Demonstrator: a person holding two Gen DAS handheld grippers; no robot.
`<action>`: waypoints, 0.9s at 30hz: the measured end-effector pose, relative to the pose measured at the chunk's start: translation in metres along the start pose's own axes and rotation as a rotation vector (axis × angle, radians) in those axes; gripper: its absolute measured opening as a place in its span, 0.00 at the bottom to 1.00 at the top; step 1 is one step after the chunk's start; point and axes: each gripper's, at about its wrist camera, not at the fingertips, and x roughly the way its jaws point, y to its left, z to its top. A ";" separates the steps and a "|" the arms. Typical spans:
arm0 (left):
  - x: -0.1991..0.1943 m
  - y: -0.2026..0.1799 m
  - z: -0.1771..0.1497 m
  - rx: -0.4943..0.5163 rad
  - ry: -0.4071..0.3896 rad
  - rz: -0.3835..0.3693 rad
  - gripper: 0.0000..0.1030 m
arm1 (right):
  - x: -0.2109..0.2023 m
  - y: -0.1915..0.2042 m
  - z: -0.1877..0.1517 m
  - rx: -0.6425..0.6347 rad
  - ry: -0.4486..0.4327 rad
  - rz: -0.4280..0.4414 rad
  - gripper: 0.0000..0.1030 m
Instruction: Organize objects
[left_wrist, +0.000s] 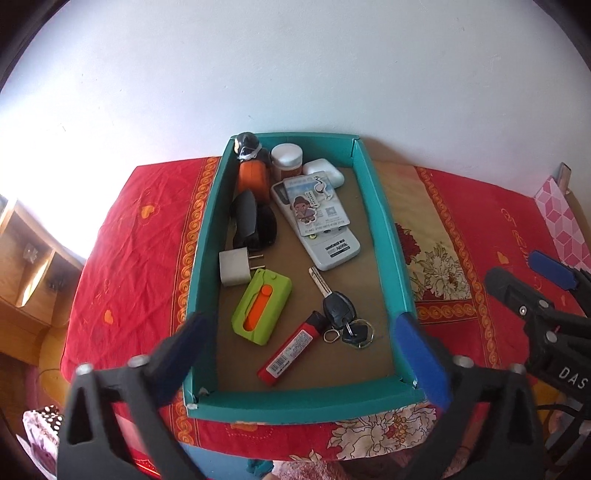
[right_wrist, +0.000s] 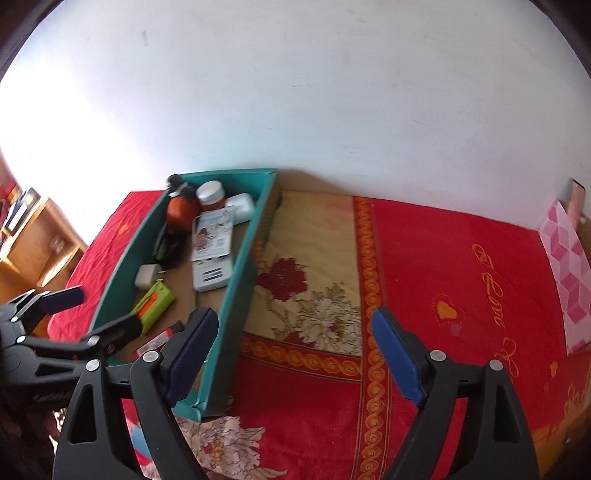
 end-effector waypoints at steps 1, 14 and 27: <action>0.000 -0.001 -0.001 0.001 0.001 0.001 1.00 | 0.001 -0.001 -0.002 0.007 0.001 -0.008 0.86; 0.002 -0.007 -0.010 0.008 0.016 -0.001 1.00 | 0.005 -0.002 -0.013 0.039 -0.009 -0.048 0.94; 0.009 -0.006 -0.009 -0.006 0.016 -0.008 1.00 | 0.010 0.002 -0.011 0.019 0.002 -0.108 0.95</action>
